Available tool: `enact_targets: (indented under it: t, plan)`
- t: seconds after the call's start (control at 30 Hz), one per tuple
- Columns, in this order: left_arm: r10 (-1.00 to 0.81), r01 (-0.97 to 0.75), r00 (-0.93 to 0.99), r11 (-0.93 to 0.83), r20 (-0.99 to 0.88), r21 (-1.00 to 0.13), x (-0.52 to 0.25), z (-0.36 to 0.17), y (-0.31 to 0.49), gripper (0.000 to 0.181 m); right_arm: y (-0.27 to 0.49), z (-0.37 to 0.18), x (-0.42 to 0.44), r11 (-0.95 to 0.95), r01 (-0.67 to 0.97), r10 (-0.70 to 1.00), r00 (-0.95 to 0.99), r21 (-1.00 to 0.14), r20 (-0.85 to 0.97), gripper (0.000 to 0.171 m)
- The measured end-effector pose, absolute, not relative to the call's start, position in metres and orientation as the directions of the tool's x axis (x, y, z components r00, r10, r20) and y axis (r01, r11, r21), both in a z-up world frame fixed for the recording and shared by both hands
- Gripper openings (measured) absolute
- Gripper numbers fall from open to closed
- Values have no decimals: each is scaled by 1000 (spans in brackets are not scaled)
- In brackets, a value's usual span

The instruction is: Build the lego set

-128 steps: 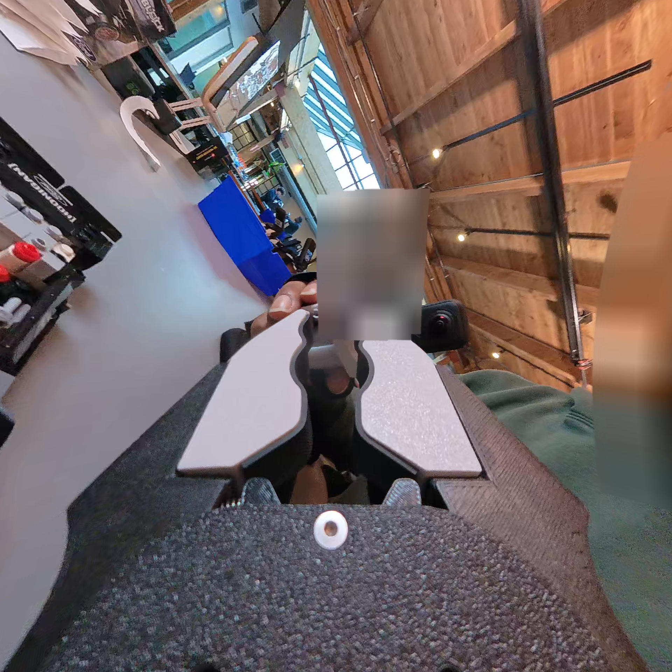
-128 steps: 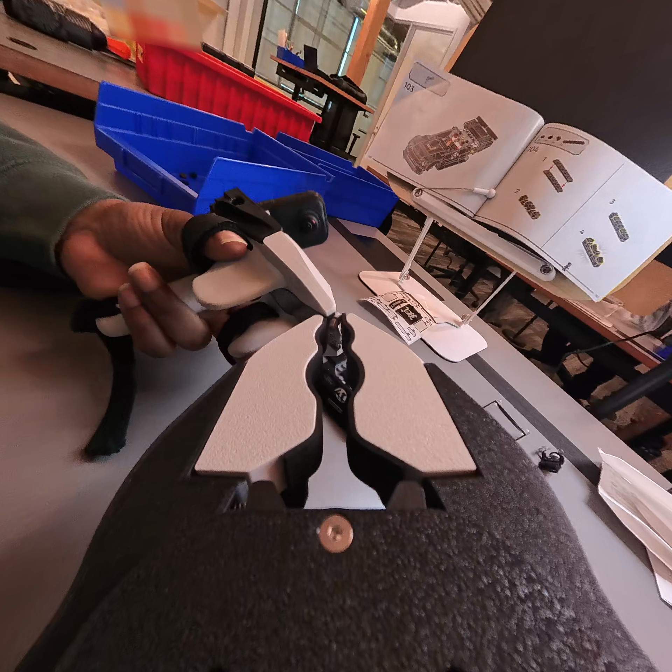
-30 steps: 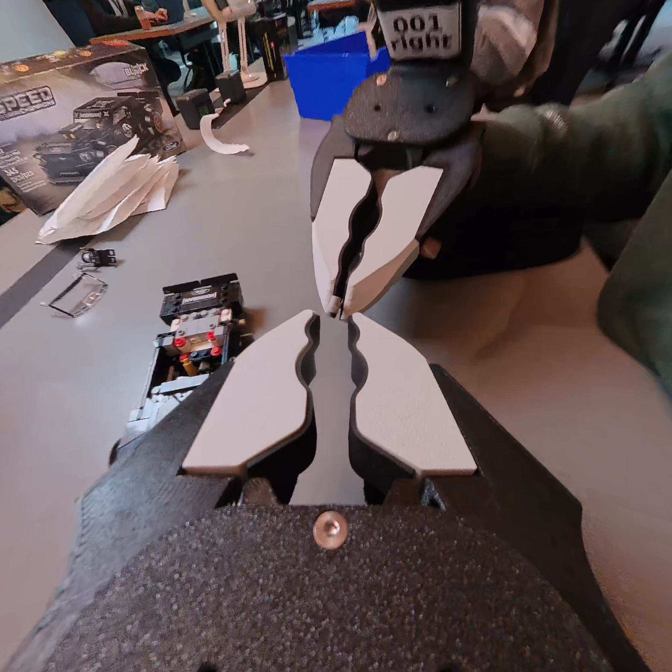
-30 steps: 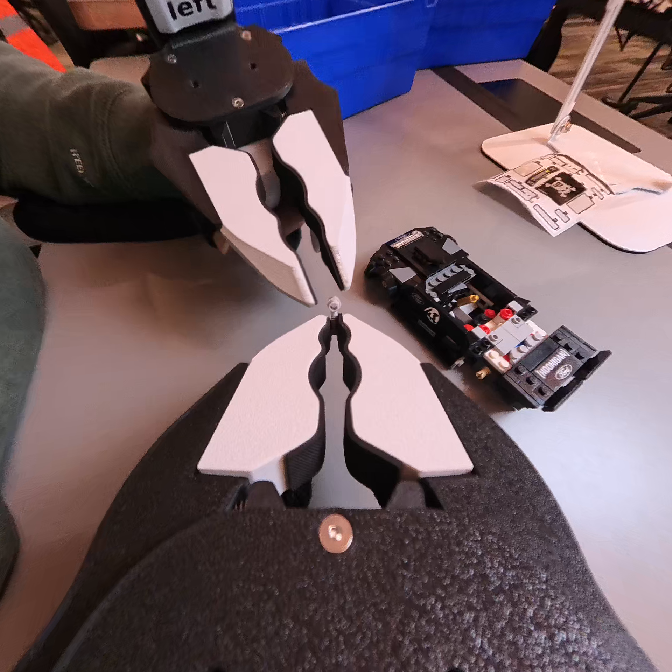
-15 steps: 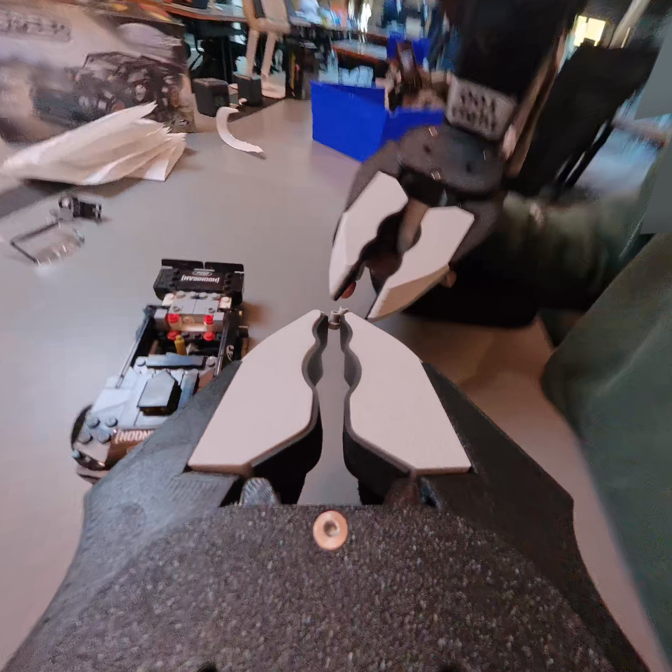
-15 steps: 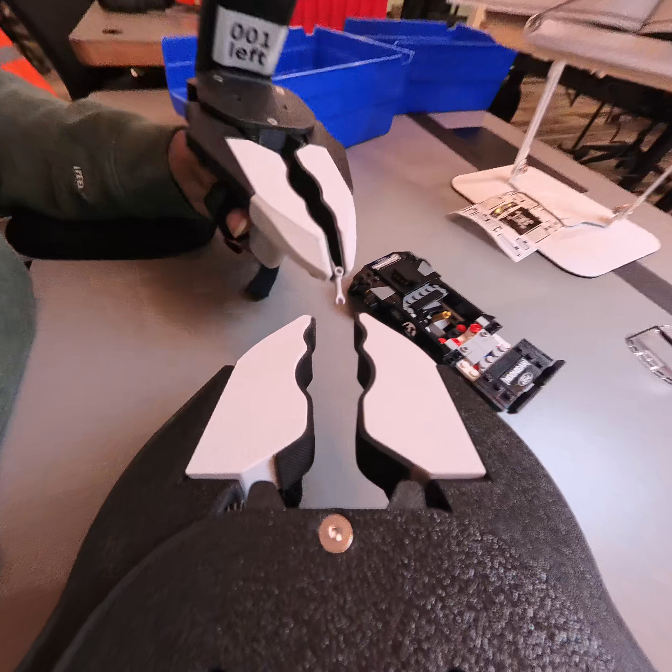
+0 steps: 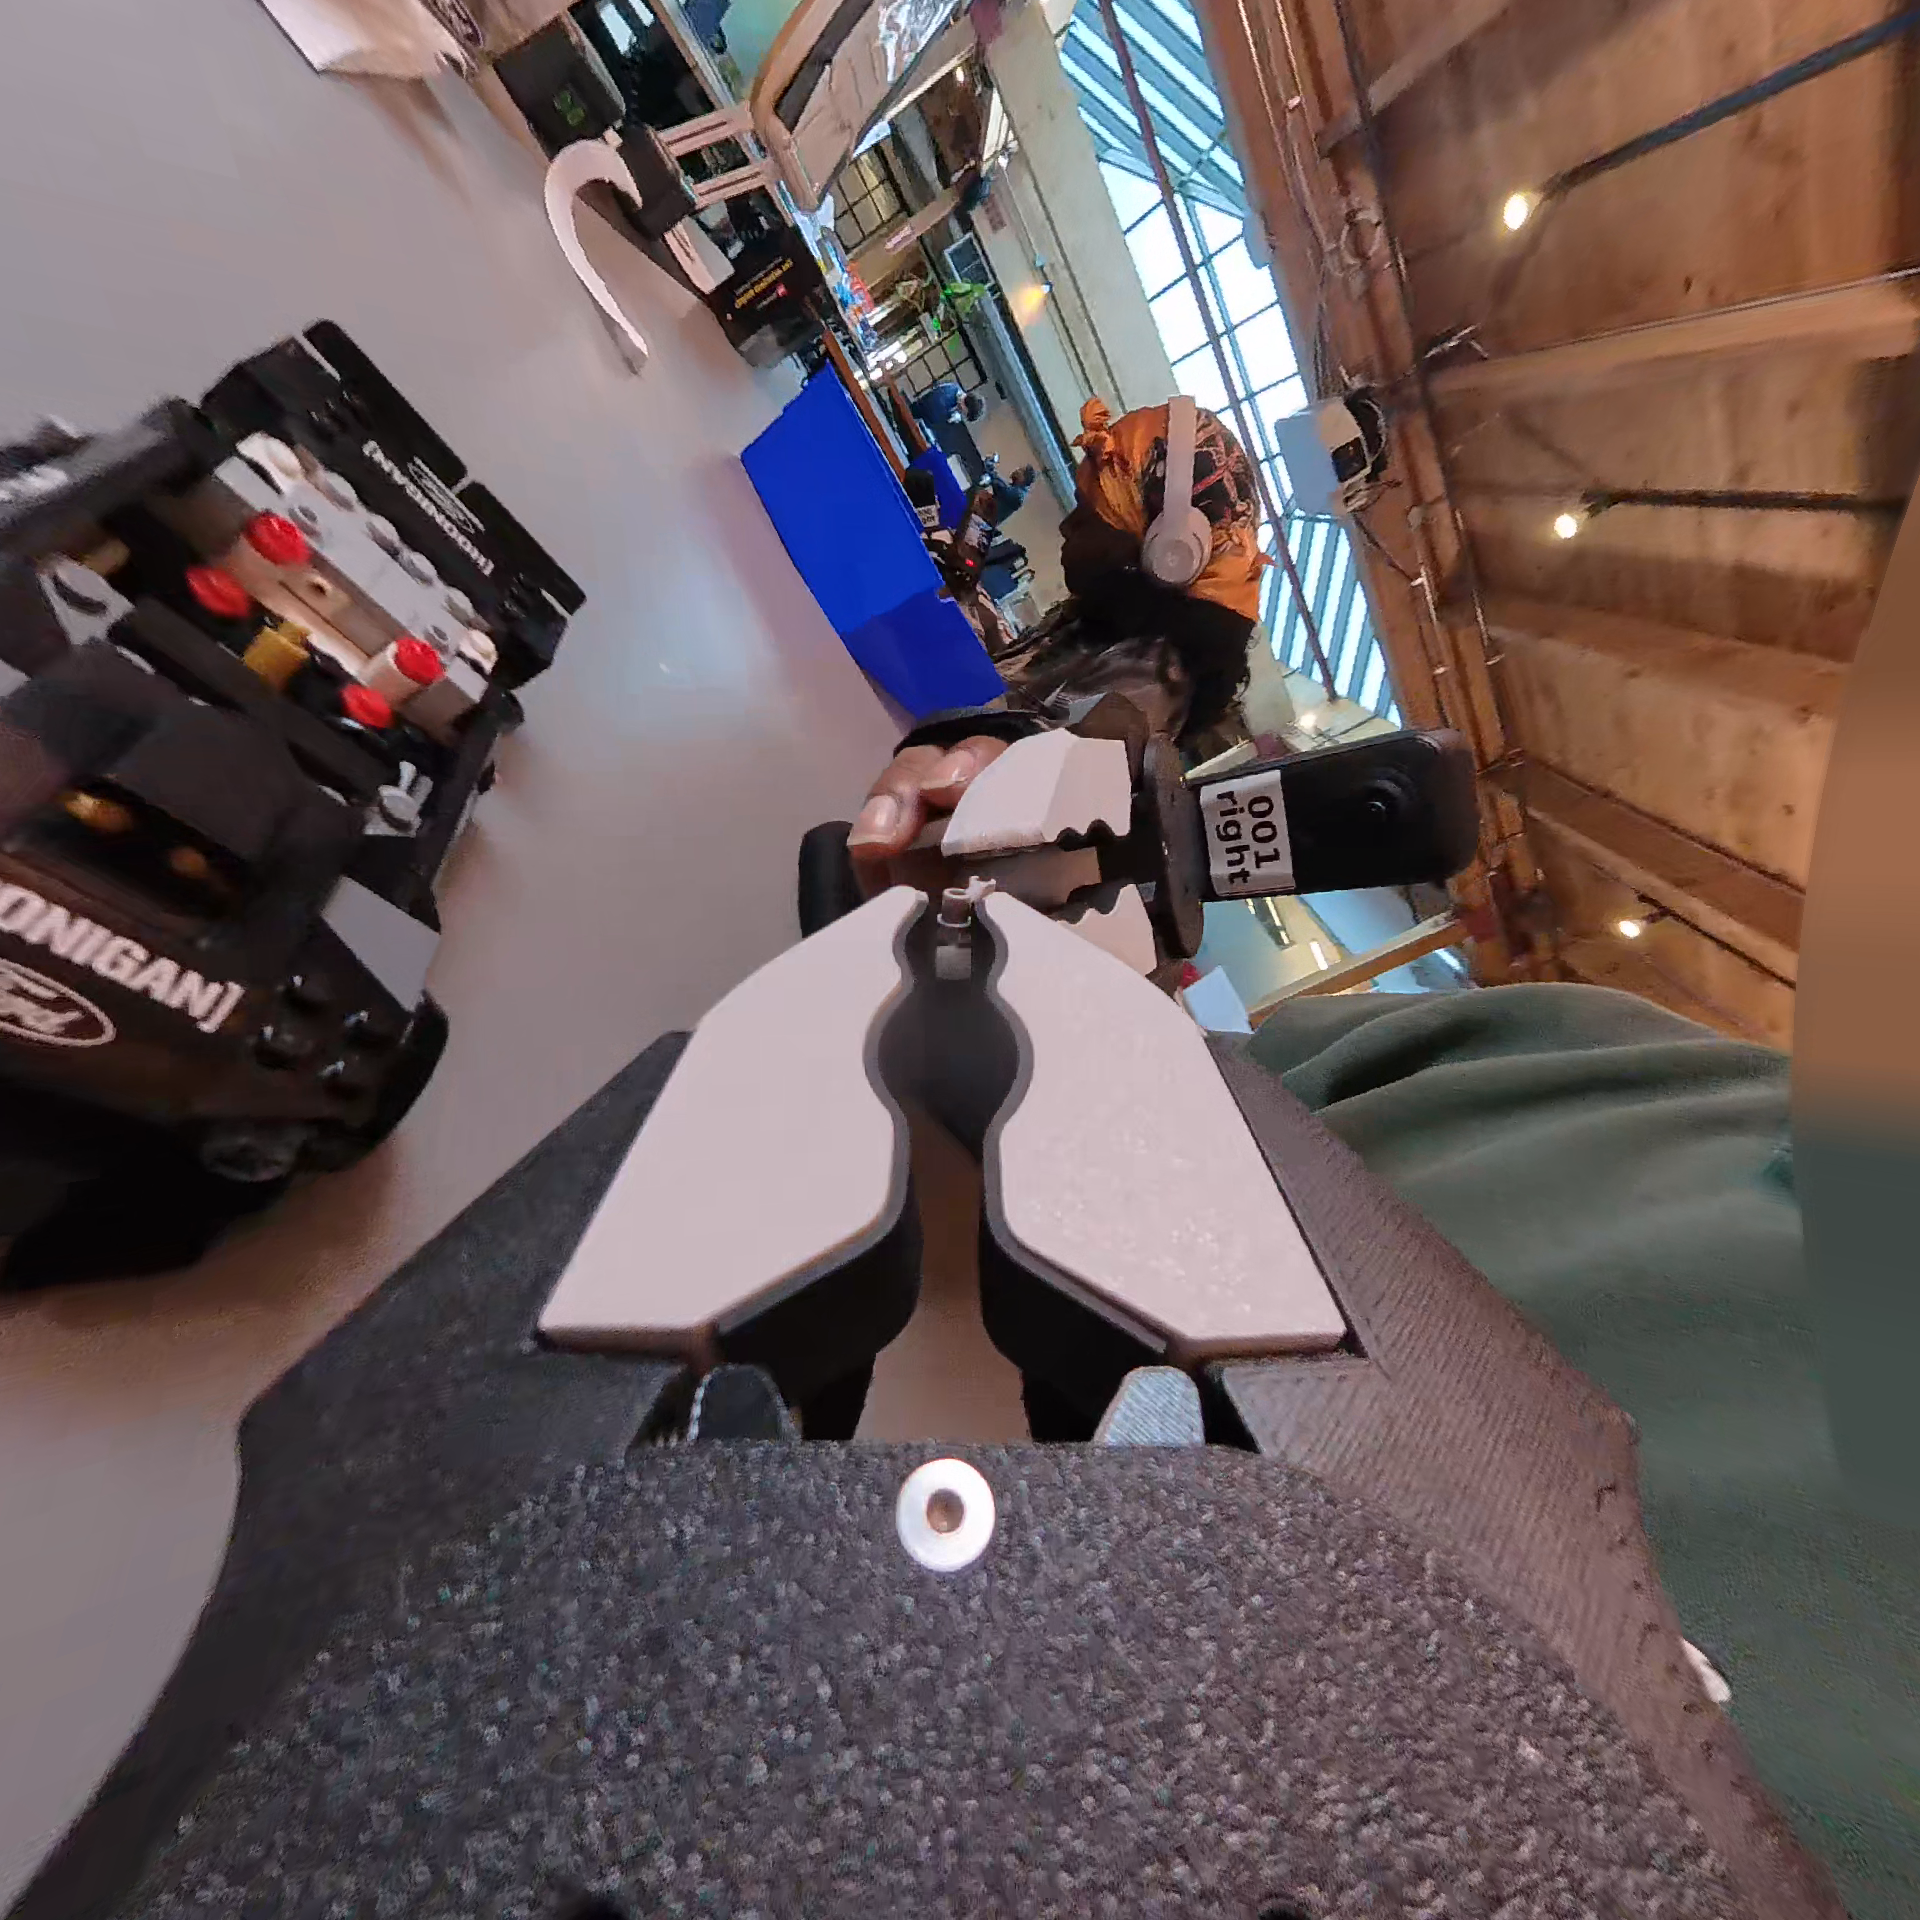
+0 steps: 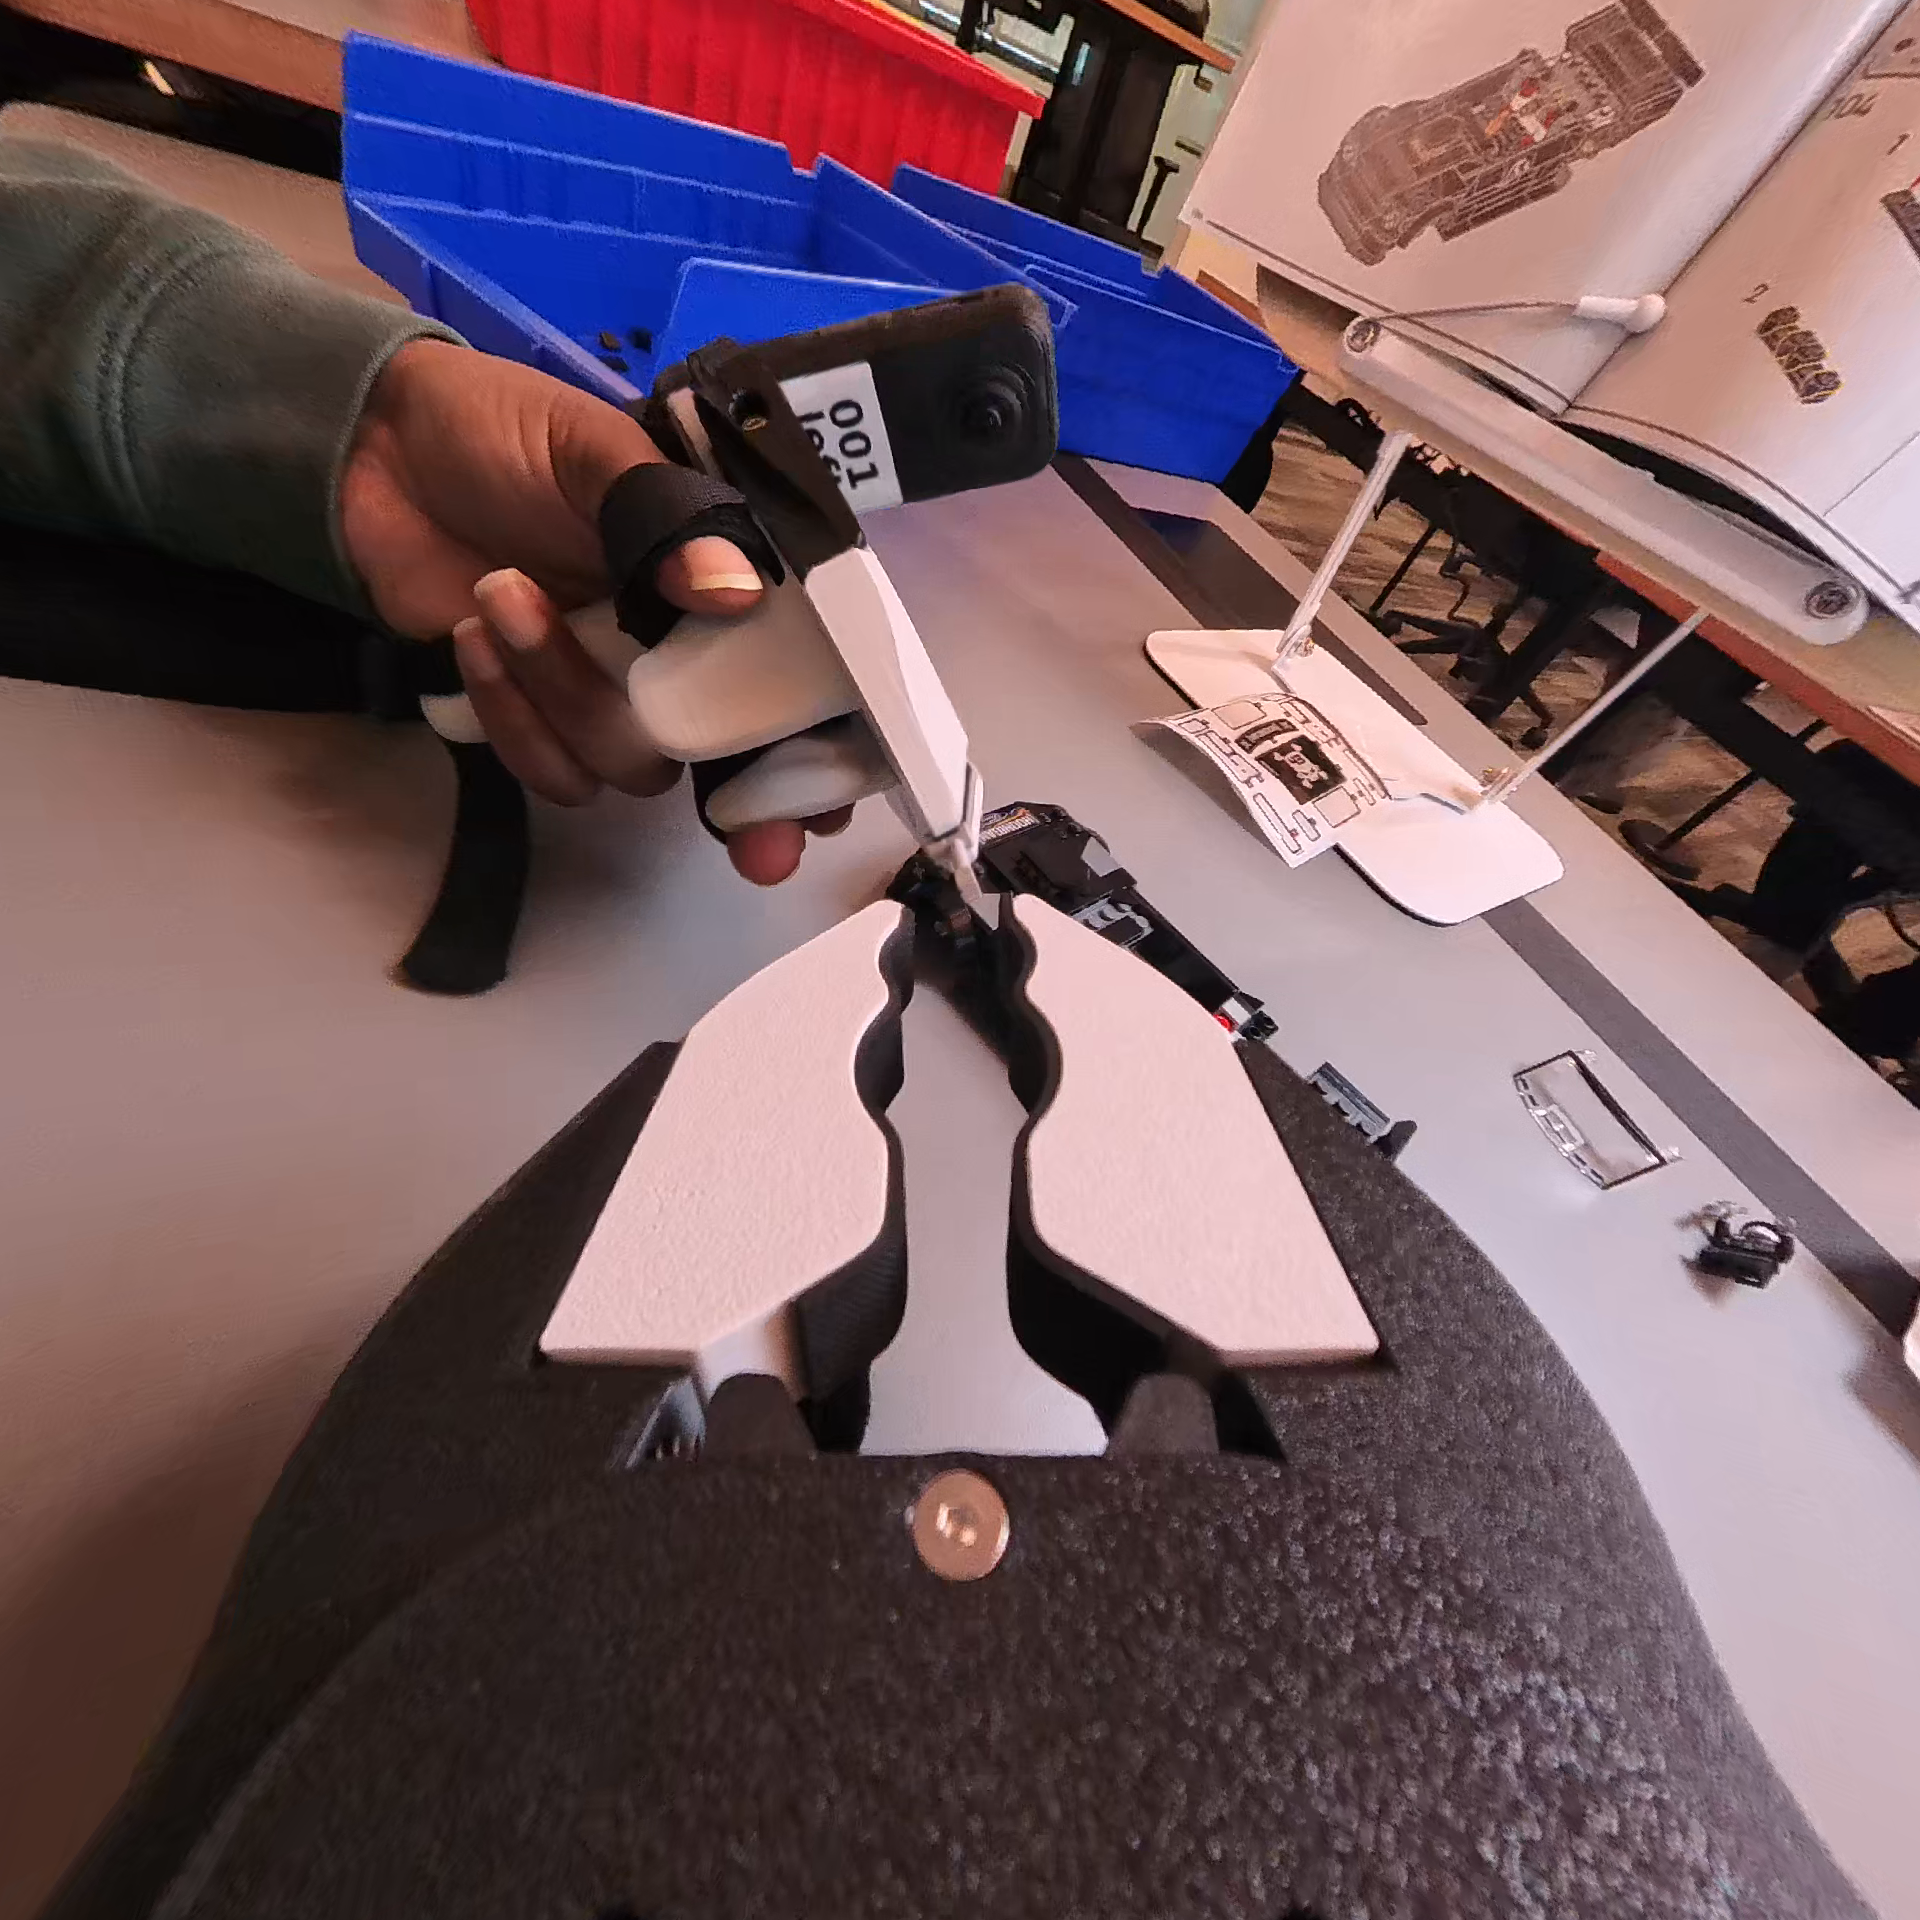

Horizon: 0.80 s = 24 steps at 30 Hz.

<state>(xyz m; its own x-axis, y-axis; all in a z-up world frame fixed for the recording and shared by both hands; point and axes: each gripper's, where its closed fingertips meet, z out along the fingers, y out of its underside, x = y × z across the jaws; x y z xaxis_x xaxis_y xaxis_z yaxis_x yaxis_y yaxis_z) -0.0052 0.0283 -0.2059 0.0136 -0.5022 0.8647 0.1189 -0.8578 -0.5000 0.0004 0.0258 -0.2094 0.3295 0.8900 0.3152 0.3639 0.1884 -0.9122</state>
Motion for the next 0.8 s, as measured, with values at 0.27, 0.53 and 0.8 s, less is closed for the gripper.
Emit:
enact_targets:
  t: [0.27, 0.53, 0.8]
  plan:
    - [-495, 111, 14, -863, 869, -493, -1, -209, 26, 6, 23, -209, -1, 159, 341, 906, 322, -926, 274, 11]
    - [-614, 91, 42, -784, 788, -615, 2, -204, 20, 6, 18, -198, 0, 27, 228, 951, 295, -973, 95, 0]
    - [-734, 108, 75, -667, 675, -737, 2, -193, 19, 7, 21, -192, 4, -83, 151, 958, 285, -985, -37, 12]
